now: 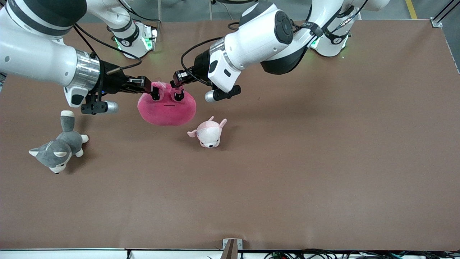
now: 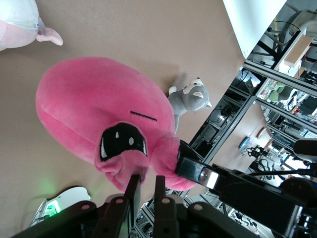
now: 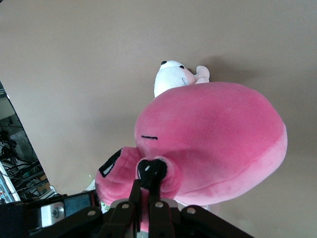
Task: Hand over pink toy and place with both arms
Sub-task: 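Grasp the pink plush with the right gripper beside the left gripper, then open the left gripper and carry the pink plush away with the right gripper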
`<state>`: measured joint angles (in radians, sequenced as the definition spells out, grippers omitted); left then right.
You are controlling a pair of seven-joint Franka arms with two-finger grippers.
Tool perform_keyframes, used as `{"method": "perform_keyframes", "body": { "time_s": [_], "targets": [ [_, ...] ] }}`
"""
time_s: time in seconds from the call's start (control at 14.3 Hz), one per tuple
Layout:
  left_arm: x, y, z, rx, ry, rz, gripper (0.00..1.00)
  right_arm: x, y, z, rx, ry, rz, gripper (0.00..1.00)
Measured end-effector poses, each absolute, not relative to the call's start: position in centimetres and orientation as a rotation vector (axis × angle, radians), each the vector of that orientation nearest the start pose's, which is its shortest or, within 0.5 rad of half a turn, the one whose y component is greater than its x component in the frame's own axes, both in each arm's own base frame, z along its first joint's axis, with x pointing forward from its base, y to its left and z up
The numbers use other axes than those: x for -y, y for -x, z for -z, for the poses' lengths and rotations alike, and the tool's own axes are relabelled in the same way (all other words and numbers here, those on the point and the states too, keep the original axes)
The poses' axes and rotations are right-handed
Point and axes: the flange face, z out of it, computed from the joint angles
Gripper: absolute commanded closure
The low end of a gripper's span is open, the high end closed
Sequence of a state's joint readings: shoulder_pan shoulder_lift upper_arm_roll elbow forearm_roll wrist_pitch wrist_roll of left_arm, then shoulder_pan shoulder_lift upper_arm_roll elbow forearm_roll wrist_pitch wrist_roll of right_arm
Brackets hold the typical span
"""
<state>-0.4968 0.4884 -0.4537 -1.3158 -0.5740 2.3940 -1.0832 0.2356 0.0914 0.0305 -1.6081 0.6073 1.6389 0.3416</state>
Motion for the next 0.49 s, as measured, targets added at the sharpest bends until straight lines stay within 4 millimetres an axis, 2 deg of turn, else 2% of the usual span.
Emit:
{"method": "perform_keyframes", "body": {
  "time_s": [0.07,0.21,0.49],
  "targets": [
    [55.3,-49.0,-55.4,-0.616,-2.158,0.327,0.33,-20.8,-55.1,-57.9,-0.175,2.556,-0.313,1.0],
    [55.3,-49.0,-55.6,-0.615,-2.156,0.325,0.0,-20.5,-55.2,-57.9,-0.161,2.557,-0.304,1.0],
    [54.8,-49.6,-56.0,-0.611,-2.164,0.289,0.0,-19.2,-55.8,-57.6,-0.161,2.557,-0.289,1.0]
  ]
}}
